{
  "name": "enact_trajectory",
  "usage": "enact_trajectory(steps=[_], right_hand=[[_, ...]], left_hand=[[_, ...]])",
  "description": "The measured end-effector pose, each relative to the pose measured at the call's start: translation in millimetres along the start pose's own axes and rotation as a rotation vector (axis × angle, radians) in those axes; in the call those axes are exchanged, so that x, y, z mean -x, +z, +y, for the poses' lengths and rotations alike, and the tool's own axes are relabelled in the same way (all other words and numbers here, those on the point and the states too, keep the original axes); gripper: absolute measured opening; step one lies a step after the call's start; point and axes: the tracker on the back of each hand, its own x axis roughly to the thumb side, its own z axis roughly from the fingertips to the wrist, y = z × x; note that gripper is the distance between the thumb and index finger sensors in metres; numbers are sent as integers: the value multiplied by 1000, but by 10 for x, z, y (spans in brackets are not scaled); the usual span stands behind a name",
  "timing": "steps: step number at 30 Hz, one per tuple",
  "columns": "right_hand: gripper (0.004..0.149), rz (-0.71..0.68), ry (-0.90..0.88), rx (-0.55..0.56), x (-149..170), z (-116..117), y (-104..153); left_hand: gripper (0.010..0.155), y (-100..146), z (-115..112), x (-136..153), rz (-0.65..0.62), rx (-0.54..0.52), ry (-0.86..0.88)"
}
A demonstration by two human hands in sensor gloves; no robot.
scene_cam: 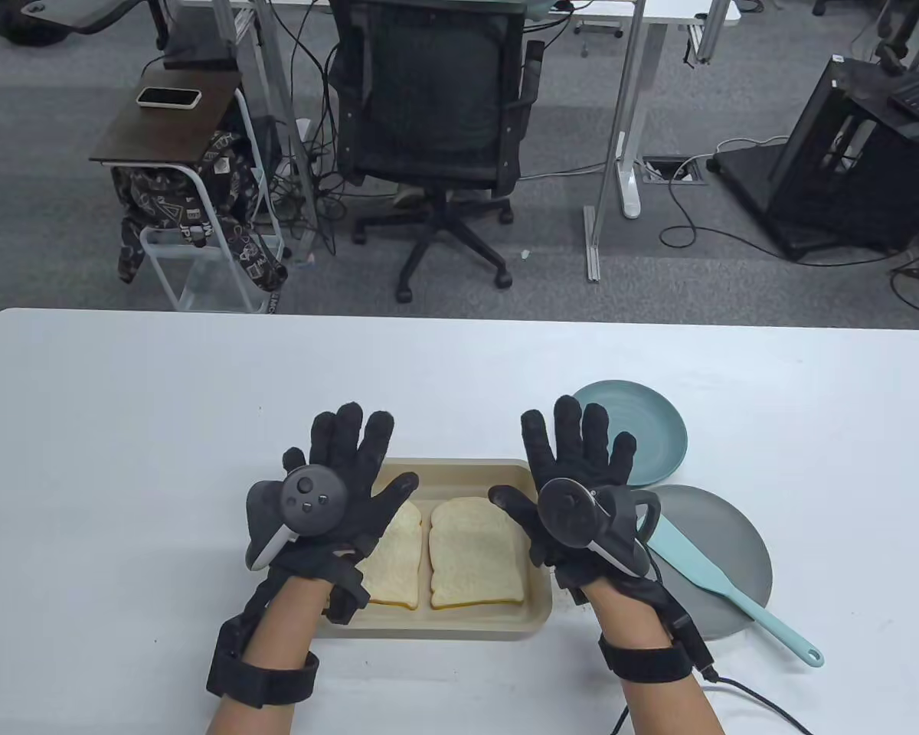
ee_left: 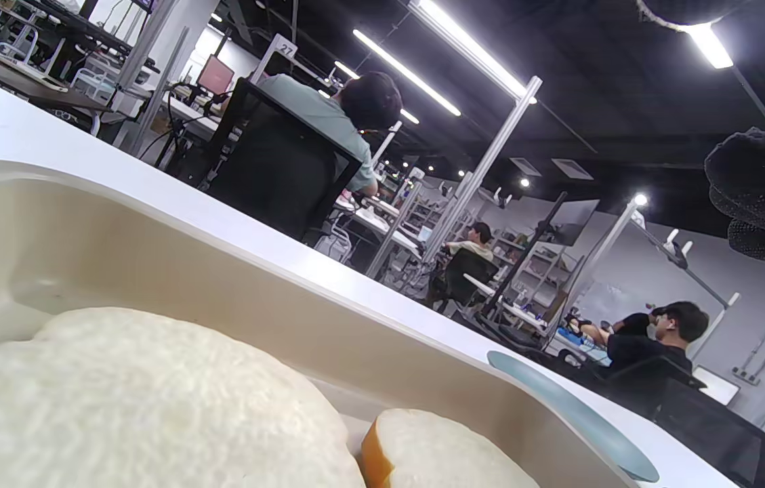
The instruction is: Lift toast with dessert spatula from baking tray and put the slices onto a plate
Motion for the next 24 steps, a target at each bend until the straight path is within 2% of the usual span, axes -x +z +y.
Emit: enact_trajectory(steps=[14, 21, 24], right_hand=[[91, -12, 17, 6, -34, -25, 13], [92, 10, 63, -2, -21, -34, 95], [92, 19, 113, 7, 34, -108, 166]], left_hand=[[74, 111, 121, -20, 18, -47, 2], [68, 224, 79, 100, 72, -47, -2], [68, 251, 93, 101, 126, -55, -58]])
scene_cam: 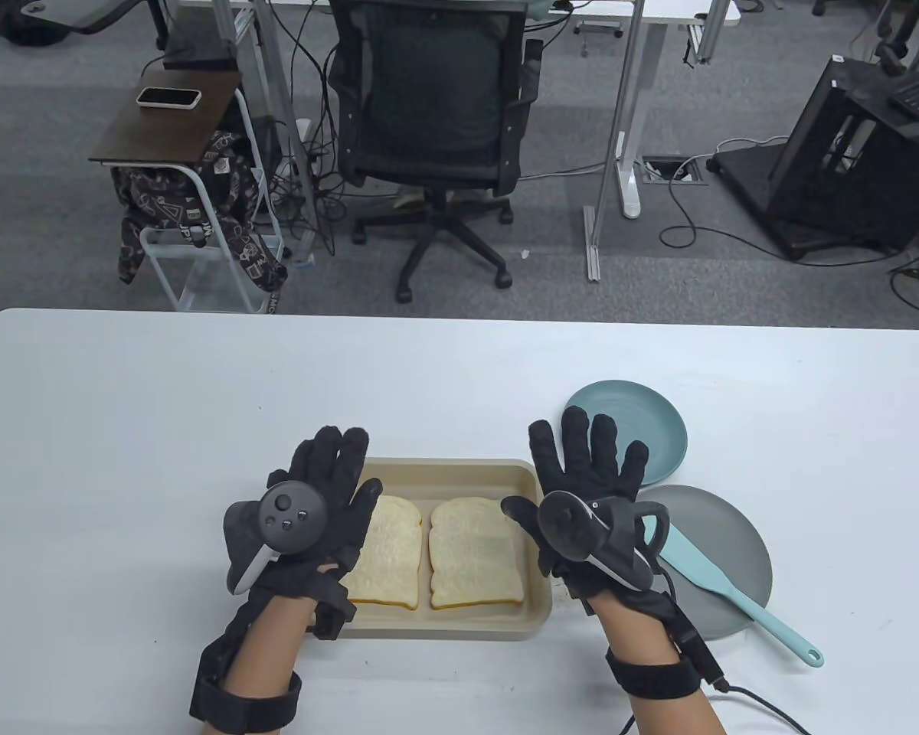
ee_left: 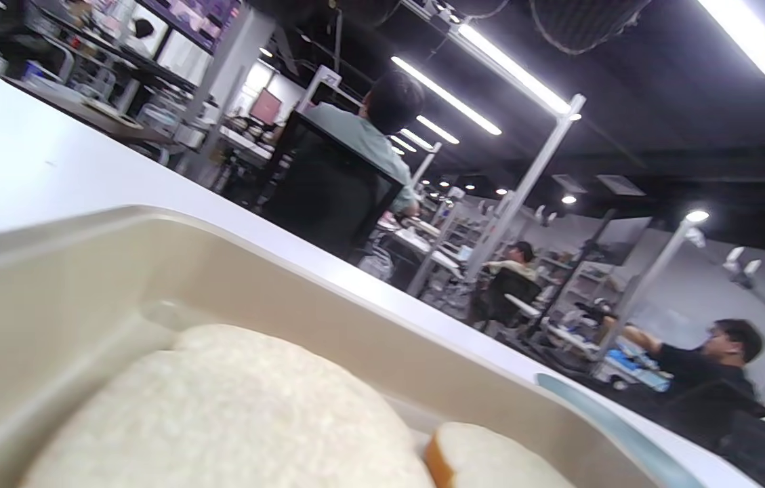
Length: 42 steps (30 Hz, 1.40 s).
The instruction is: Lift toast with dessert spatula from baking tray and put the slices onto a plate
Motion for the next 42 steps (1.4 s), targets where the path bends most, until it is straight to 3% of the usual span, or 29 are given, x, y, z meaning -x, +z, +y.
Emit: enact_trajectory(steps=[5, 9, 13, 16, 18, 21, 24, 27, 31, 35, 42], right_hand=[[95, 29, 56, -1, 229, -71, 174], [95, 66, 93, -22, 455, -118, 333], [88, 167, 177, -57, 728, -286, 490], [88, 328, 258, -219, 1073, -388, 639], [93, 431, 272, -400, 1348, -370, 776], [96, 491, 296, -607, 1646, -221, 962], [94, 499, 344, -702, 1813, -16, 1108], [85, 483, 428, -713, 1852, 154, 1190], [68, 456, 517, -617, 1824, 219, 1217], [65, 437, 435, -708, 1814, 243, 1244], [52, 490, 308, -650, 1797, 57, 1252]], left_hand=[[72, 27, -33, 78, 86, 18, -149], [72, 29, -87, 229, 210, 43, -158], [70, 41, -144, 328, 232, 75, -134], [70, 51, -126, 331, 223, 72, -112], [70, 54, -111, 326, 216, 69, -115], [69, 54, -114, 328, 211, 65, -114], [69, 51, -119, 325, 208, 65, -115], [69, 51, -120, 323, 204, 60, -112], [69, 54, -122, 329, 204, 55, -108], [69, 57, -116, 352, 209, 52, -102], [67, 67, -119, 412, 225, 49, -85]])
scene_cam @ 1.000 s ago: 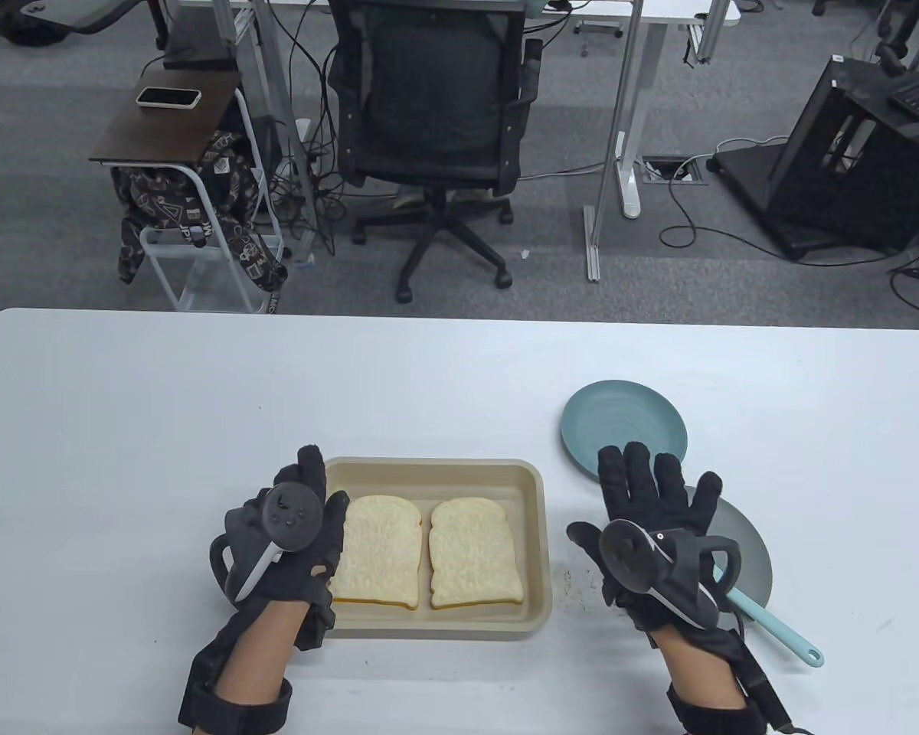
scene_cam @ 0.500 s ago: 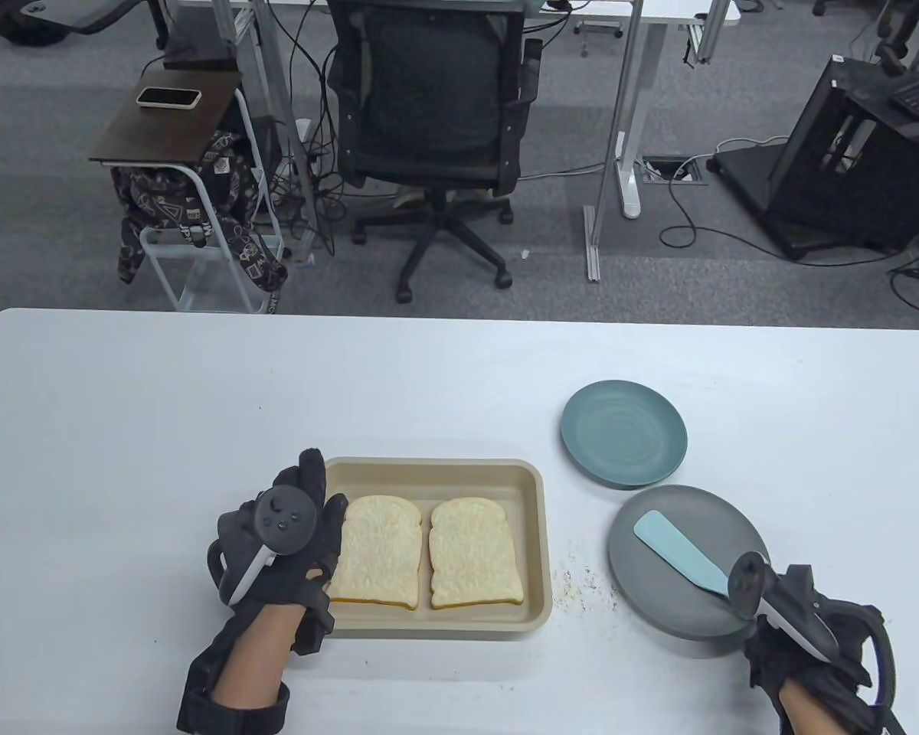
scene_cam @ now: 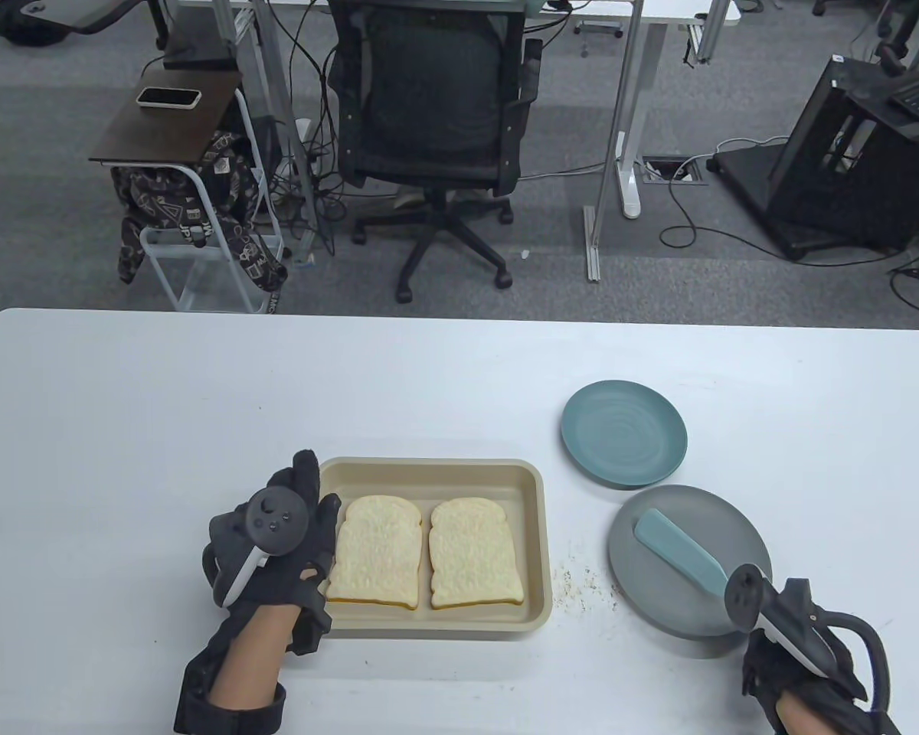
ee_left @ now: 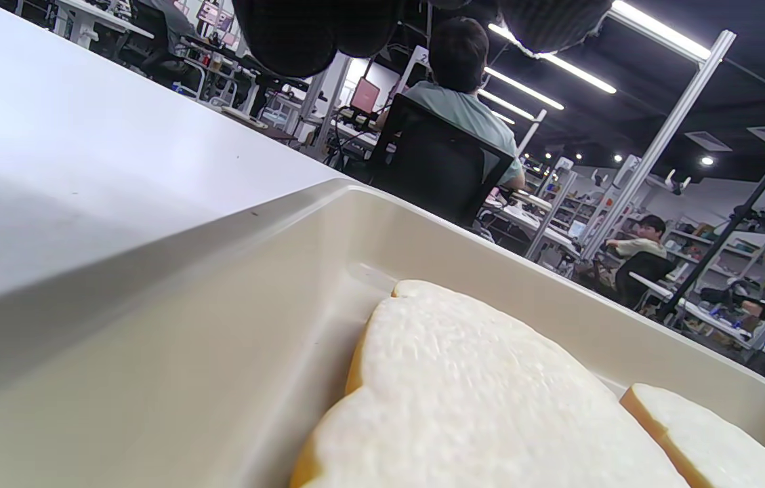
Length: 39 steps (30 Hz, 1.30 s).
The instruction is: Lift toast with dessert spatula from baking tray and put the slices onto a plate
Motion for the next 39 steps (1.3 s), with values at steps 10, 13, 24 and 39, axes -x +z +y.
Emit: enact_trajectory(steps=[10, 13, 24, 39], right_hand=[[52, -1, -180, 152, 100, -388, 345], [58, -28, -211, 287, 50, -489, 434], [50, -375, -314, 367, -611, -1076, 694], [46, -655, 108, 156, -1998, -1490, 686]], left_hand=[[67, -19, -171, 96, 149, 86, -116], [66, -7, -192, 98, 164, 113, -102], [63, -75, -385, 181, 191, 182, -171], [65, -76, -453, 183, 157, 180, -230]])
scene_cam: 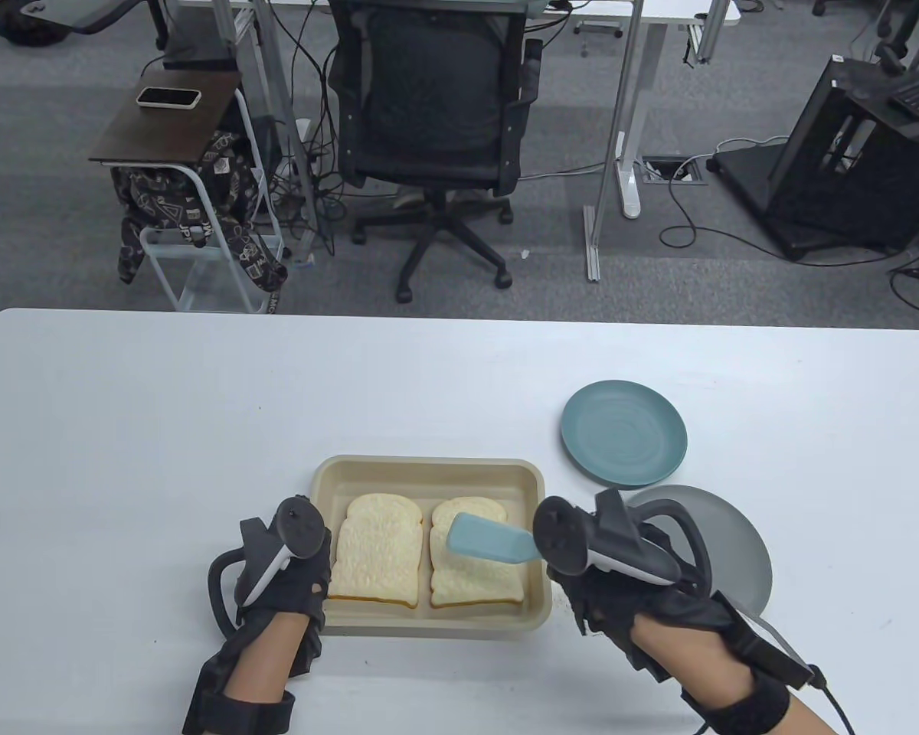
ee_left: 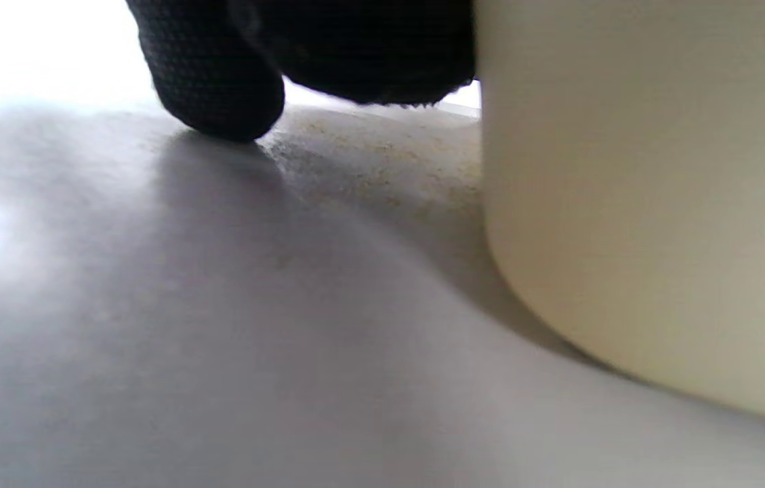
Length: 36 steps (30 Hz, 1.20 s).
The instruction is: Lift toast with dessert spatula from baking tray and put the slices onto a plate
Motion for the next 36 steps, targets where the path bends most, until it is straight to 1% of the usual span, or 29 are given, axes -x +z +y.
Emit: enact_trajectory(steps=[5, 12, 16, 21, 26, 31, 36], right_hand=[[46, -39, 51, -38, -244, 23, -195], [46, -39, 115, -96, -376, 54, -337], [47, -36, 109, -123, -408, 109, -419], [47, -47, 55, -140, -337, 186, -506], [48, -65, -71, -157, -175, 397, -614], [48, -91, -178, -143, -25, 574, -698], [48, -116, -209, -107, 20, 664, -744]], left_hand=[[65, 0, -2, 11, -3, 1, 16], [64, -3, -2, 27, -6, 6, 33], [64, -4, -3, 34, -8, 6, 41], [64, -3, -3, 43, -11, 6, 51], [63, -4, -2, 53, -14, 6, 59], [63, -6, 0, 58, -16, 6, 64], [63, -7, 3, 68, -16, 6, 69]])
